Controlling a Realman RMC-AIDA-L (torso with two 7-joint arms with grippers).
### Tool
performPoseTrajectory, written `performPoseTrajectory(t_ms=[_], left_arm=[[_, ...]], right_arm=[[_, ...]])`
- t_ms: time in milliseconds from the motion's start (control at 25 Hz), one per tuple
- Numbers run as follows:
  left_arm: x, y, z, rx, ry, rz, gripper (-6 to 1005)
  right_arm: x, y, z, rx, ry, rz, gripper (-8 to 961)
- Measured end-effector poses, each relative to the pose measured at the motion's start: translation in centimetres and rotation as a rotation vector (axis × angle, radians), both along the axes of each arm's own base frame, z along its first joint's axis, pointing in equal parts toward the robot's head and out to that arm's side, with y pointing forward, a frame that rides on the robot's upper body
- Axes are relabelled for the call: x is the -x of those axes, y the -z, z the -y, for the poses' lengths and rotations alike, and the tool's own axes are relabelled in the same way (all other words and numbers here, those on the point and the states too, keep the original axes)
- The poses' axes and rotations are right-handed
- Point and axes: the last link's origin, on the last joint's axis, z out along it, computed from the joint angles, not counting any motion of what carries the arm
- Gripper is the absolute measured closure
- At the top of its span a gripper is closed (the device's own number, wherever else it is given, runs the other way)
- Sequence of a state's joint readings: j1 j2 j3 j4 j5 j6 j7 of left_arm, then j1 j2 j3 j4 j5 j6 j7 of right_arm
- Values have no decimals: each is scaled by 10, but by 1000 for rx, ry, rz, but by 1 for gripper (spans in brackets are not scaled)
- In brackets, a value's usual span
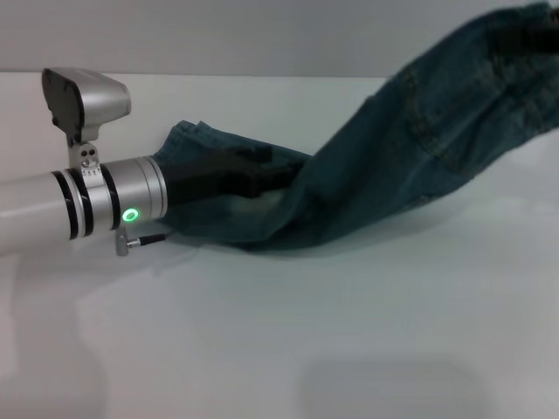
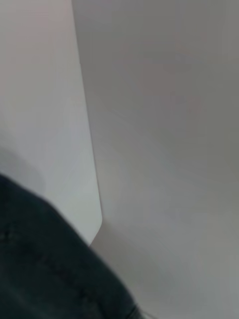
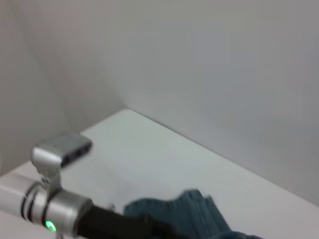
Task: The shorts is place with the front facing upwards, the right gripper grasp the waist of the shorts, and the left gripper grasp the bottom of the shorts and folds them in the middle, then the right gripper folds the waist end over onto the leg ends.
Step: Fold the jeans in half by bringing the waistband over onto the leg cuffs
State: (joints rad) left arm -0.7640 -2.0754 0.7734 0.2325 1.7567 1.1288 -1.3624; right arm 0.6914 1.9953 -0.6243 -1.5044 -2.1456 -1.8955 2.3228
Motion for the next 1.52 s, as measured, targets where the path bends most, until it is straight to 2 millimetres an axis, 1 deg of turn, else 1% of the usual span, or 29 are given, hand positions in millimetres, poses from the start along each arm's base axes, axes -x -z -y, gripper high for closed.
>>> performPoseTrajectory(t_ms=[240, 280, 480, 680, 920, 1120, 1520], left_arm=[[-3, 7, 8, 39, 5, 27, 426], [-5, 11, 11, 55, 15, 35, 431], [-9, 20, 20, 89, 47, 50, 458], [-14, 23, 27, 109, 91, 68, 485], [-19, 30, 32, 147, 109, 72, 507], [-23, 36, 37, 167, 130, 70, 507], [-31, 45, 45, 202, 144, 92, 507]], right_arm=[[22, 7, -16, 28, -42, -35, 937], [25, 9, -19, 34, -44, -44, 937], [31, 25, -36, 67, -31, -55, 937], [36, 43, -49, 71, -29, -33, 937], [45, 66, -56, 128, -50, -39, 938], [52, 79, -61, 167, -70, -48, 938], [68, 91, -65, 192, -104, -51, 937]])
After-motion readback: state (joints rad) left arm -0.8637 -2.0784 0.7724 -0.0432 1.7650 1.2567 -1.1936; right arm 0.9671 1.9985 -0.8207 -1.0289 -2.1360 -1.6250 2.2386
